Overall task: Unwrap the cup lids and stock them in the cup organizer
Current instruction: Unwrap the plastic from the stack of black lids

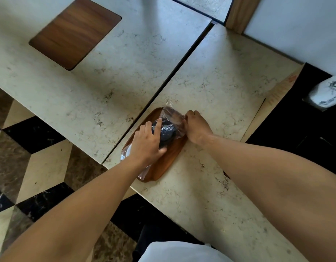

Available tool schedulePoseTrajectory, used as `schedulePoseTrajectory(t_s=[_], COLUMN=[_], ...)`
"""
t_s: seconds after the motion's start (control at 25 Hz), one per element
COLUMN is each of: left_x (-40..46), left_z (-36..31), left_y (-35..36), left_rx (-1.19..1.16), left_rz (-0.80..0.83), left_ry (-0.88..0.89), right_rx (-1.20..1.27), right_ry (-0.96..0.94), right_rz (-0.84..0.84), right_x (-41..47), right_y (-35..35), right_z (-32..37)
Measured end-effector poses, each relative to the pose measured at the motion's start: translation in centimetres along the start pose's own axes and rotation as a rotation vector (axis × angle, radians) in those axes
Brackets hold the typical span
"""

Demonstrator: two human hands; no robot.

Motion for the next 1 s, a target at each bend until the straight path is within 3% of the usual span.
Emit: schedulePoseTrajectory(t_s=[0.56, 1.0], left_x=[-2.4, -7.6], left_z=[-3.8, -11.6], left_y=[-2.5, 0.9], left_rx=[0.038, 0.04], left_rz=[0.013, 0.093], left_ry=[0.195, 0.478], right_rx=[0.197, 0.395], right_ry=[0.121, 0.319], right_rz=[-0.131, -0.265], right_x=[-7.0, -20.5], right_y=[-1.5, 1.7], right_z=[-3.1, -10.5])
Point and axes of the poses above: each hand's wrist, its own x-axis towards the middle knuckle, its own y-axis out of the palm, z = x × y, the point moved 2 cm from there along x, towards the middle knuckle, and after that the axes turned 9 degrees about -y, right-handed, at the moved point
